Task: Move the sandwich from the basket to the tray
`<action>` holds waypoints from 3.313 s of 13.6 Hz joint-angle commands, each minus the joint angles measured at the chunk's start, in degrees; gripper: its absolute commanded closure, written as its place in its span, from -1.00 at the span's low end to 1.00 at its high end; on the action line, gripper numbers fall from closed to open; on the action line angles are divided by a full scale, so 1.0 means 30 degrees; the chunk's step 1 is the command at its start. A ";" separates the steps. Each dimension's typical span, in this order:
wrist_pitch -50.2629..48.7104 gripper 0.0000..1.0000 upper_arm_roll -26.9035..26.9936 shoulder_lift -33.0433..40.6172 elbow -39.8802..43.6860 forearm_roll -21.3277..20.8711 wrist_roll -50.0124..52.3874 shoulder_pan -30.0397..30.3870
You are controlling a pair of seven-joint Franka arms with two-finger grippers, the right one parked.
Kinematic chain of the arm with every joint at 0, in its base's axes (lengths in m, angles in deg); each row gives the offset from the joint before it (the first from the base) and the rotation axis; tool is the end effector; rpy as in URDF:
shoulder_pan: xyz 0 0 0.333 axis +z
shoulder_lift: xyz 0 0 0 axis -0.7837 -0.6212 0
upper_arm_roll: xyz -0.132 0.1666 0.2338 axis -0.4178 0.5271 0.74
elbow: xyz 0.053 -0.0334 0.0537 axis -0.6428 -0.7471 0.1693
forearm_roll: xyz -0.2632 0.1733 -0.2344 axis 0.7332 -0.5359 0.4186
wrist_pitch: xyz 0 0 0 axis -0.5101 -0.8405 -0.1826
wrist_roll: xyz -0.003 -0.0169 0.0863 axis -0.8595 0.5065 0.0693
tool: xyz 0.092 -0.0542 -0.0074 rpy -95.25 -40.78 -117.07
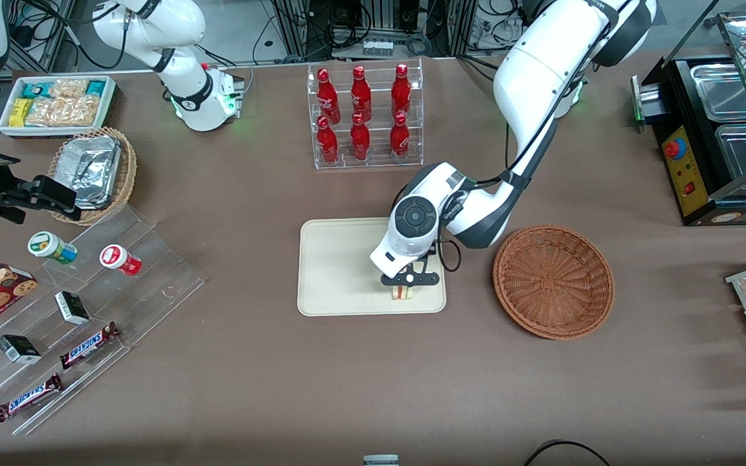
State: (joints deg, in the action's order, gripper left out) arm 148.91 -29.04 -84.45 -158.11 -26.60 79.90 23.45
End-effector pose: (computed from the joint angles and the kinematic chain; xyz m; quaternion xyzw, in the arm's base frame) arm 0.5429 -0.4535 0.2451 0.9974 -0.0036 -0.0720 0.0083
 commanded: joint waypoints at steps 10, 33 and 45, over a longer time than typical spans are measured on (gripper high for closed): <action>-0.0249 -0.99 0.0278 -0.0179 0.1061 -0.0429 0.2447 -0.0490; -0.8155 -0.99 0.0981 0.5941 0.2058 -0.0048 -0.0654 0.5100; -1.1265 -0.99 0.0835 1.1360 -0.1279 0.1329 -0.7128 0.9966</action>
State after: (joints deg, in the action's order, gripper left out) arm 114.70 -25.63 -55.61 -156.05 -23.62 61.51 50.94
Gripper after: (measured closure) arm 0.000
